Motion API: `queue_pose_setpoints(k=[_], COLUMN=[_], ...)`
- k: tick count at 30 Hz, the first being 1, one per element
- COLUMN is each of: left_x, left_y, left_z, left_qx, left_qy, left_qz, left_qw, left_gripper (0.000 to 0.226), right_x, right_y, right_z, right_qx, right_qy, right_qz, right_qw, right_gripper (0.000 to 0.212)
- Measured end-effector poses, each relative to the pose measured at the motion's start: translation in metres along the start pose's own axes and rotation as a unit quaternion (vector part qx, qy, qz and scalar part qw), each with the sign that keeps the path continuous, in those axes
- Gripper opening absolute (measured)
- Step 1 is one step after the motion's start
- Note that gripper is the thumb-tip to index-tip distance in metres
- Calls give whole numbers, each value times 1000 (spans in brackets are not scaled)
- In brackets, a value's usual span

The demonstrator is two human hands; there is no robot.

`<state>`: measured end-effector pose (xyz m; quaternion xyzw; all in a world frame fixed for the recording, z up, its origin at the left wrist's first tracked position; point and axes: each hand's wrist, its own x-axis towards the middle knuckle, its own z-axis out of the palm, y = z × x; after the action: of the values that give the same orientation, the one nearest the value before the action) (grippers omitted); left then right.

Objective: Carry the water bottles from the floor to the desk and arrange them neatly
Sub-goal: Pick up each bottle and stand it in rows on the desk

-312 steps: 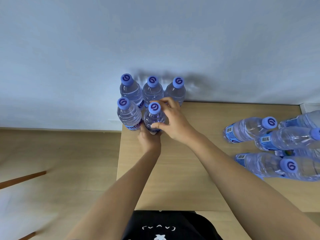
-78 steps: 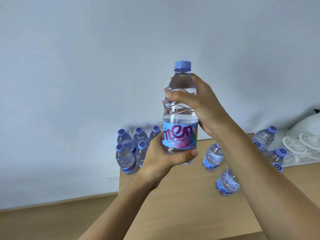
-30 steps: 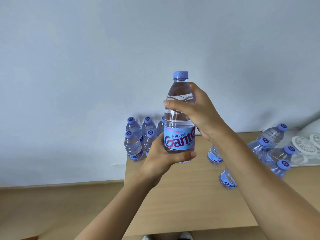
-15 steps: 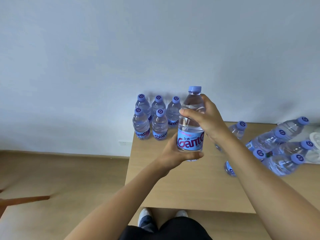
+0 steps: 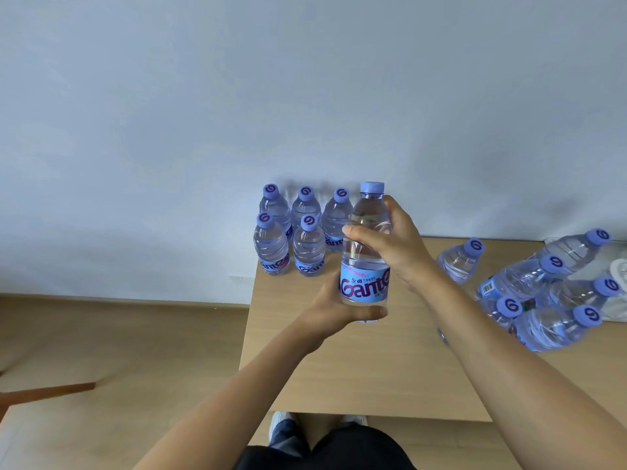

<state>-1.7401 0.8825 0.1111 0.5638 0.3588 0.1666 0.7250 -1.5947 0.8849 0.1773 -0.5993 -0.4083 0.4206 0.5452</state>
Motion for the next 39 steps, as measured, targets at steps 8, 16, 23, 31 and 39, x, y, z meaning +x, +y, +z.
queue_pose_setpoints(k=[8,16,23,31,39], left_x=[41,77,96,105,126], left_y=[-38,-92,-115,-115,-106], left_z=[-16,-16,-7,2,10], left_qx=[60,98,139,185,54], left_qy=[64,161,257,363,463], left_qz=[-17,-35,16,11,-87], left_qw=[996,982,956,913,881], left_gripper=[58,78,83,59,42], right_x=[10,9,12,28,55], right_y=[52,103,129,131,138], right_z=[-1,-3,-5,-5,-2], right_qx=[-99,-170,-196,-216,-243], right_qy=[-31,-65,-80,-90,-83], right_qz=[18,41,12,-12,-40], right_qw=[994,982,977,972,966], right_gripper=[52,51,59,63,68])
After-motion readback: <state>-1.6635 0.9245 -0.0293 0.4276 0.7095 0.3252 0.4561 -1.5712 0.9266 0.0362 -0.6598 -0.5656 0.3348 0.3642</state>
